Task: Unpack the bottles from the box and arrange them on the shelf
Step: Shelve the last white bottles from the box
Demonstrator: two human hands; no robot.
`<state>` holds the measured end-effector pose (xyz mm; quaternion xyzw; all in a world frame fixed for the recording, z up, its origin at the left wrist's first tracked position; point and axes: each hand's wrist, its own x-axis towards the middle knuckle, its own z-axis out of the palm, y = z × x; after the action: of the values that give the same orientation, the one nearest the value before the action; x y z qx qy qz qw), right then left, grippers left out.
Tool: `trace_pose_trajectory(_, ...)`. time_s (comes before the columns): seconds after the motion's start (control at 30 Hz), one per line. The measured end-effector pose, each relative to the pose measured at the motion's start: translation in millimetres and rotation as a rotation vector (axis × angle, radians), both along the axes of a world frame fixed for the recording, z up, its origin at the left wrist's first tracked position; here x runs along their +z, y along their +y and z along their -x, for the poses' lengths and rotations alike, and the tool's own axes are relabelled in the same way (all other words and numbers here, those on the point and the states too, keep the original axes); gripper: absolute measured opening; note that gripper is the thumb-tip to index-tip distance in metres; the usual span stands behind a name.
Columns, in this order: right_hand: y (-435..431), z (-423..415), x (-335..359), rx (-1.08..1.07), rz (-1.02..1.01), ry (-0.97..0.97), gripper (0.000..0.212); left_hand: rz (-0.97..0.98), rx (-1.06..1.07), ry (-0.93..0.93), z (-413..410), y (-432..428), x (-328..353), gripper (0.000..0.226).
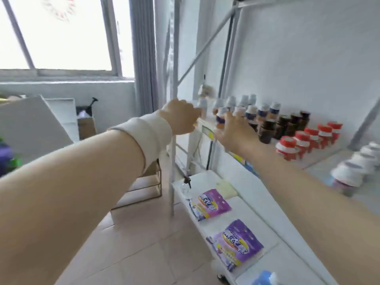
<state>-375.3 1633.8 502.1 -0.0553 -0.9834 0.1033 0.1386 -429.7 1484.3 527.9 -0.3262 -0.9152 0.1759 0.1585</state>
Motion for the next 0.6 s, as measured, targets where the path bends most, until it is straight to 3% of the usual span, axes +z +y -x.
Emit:
trace_pose_trajectory(0.2, -148, 109, -128, 0.169, 0.03, -0.468, 0.055, 0.225, 0.407, -0.494, 77, -167, -133, 0.033)
trace_pose_trajectory(0.33, -193, 160, -200, 0.261, -0.06, -0.802, 0.06, 0.234, 0.511, -0.69, 118, -223, -205, 0.031)
trace_pose_trajectory(0.6, -201, 305, -285, 0.326, -0.069, -0.964, 0.056, 0.087, 0.566, -0.864, 255, -235, -281, 0.04)
